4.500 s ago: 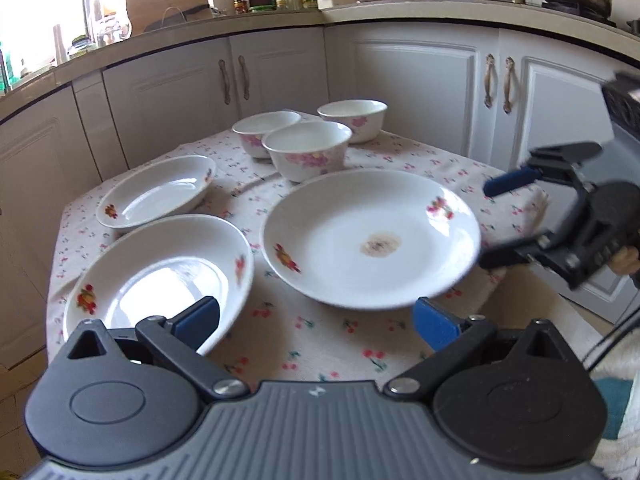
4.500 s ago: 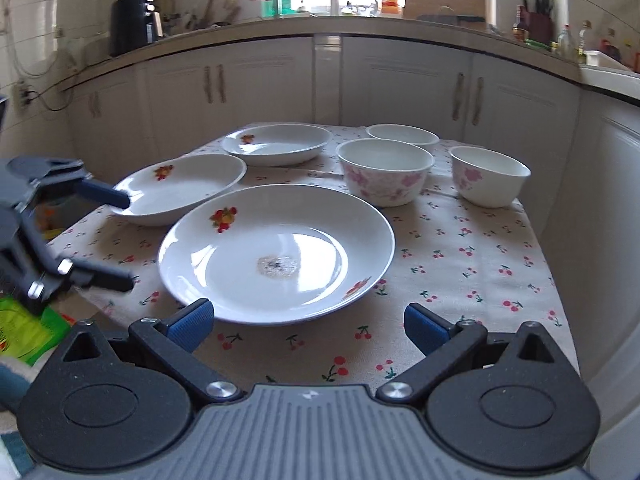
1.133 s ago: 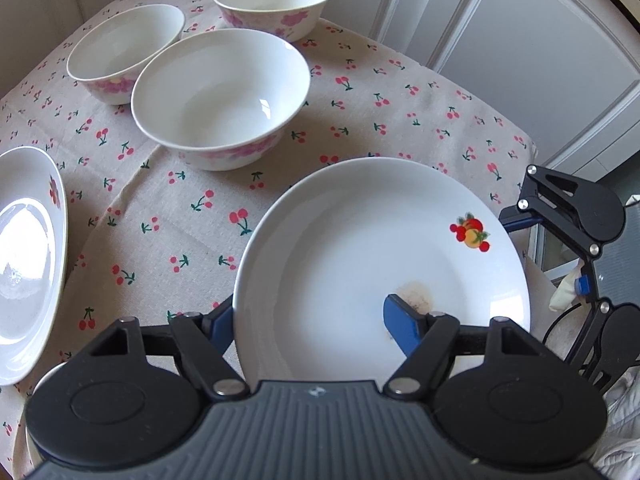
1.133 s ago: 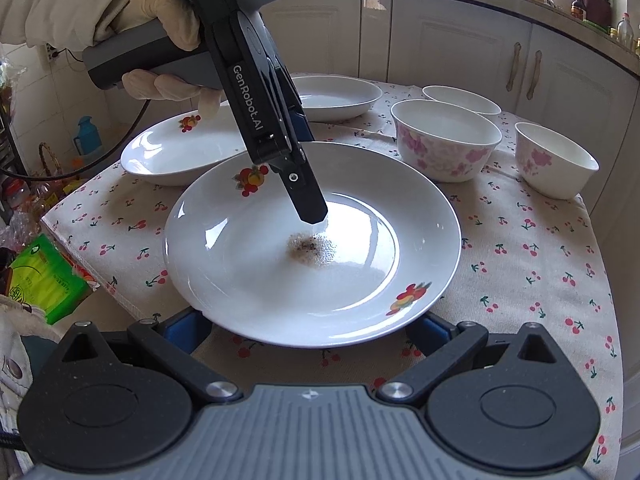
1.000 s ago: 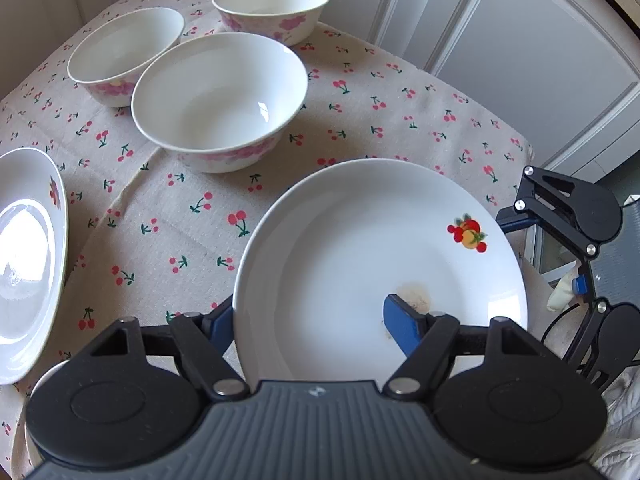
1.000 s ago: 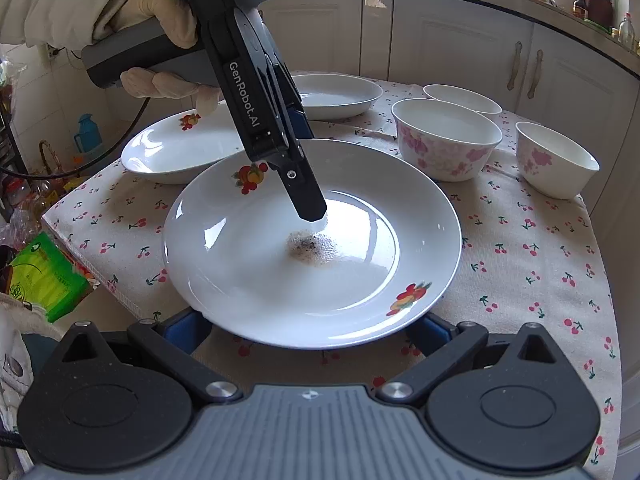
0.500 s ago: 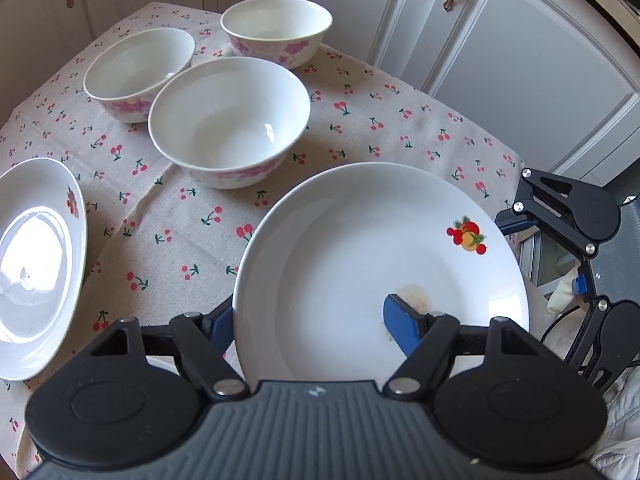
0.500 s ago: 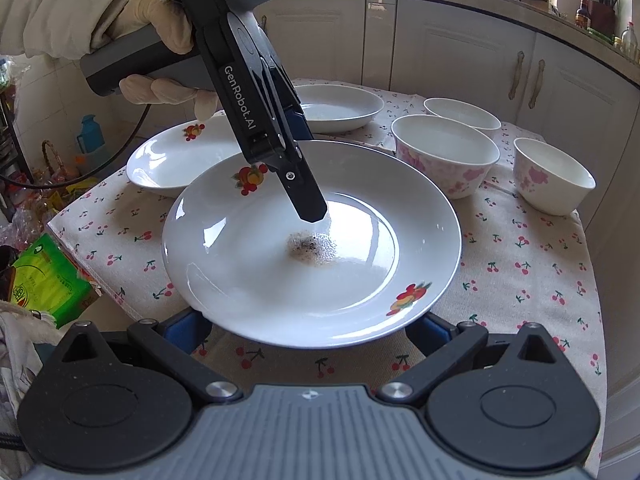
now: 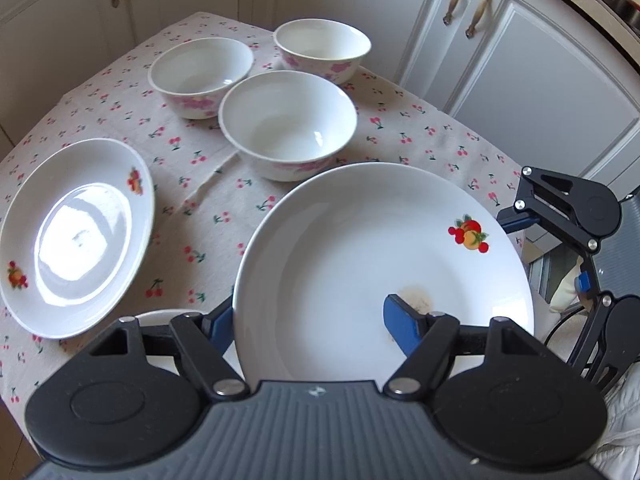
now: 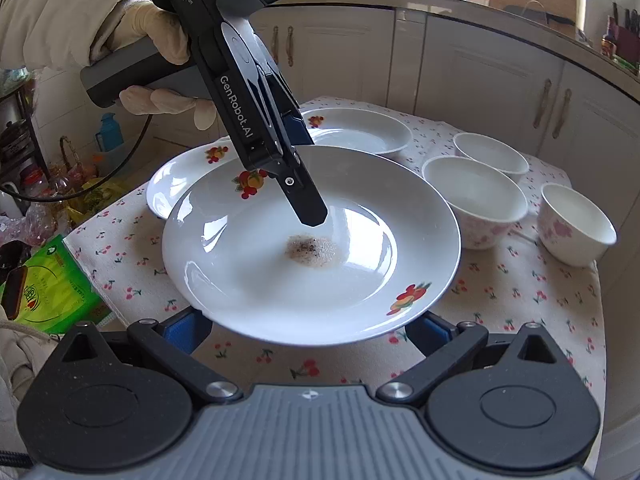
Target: Organize plates and bowls
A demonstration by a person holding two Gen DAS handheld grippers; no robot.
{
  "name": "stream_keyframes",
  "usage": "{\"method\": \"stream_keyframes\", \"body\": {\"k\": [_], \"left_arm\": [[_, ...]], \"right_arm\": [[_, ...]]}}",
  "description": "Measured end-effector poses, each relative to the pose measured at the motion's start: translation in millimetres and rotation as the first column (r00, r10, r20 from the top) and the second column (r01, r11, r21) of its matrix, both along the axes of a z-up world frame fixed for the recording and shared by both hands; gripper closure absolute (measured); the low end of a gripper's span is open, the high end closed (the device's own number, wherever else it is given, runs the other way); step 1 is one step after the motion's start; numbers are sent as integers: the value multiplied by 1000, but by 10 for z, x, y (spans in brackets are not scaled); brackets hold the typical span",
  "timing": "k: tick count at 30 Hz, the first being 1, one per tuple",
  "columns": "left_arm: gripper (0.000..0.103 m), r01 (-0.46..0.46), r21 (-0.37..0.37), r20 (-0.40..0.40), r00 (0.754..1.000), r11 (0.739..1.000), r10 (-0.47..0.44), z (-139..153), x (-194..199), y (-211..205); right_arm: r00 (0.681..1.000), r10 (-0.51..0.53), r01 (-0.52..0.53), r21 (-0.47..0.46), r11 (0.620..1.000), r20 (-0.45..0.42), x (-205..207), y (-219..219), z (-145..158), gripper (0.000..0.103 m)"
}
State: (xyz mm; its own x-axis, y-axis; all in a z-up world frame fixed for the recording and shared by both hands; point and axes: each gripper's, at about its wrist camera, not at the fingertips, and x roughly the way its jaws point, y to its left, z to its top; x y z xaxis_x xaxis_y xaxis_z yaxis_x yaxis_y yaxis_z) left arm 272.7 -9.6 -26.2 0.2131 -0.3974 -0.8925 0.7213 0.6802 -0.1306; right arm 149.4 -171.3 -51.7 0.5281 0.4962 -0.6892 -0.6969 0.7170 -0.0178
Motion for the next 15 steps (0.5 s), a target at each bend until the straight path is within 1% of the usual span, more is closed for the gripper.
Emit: {"method": "stream_keyframes", "body": {"k": [7,10,15], "left_arm": [[29,-64,-29,10,998,998,64,29,-23,388],[29,-97,-35,2,995,995,97,9,-34,556],[29,-137,-44,-7,991,990,137,-50,-32,779]], "right_arm": [[998,58,-58,-15,998,-4,93,292,26,0],[996,85,-85,-14,996,-10,135,422,15,0],[993,112,-113,-10,994,-40,218,616,-37,0]]}}
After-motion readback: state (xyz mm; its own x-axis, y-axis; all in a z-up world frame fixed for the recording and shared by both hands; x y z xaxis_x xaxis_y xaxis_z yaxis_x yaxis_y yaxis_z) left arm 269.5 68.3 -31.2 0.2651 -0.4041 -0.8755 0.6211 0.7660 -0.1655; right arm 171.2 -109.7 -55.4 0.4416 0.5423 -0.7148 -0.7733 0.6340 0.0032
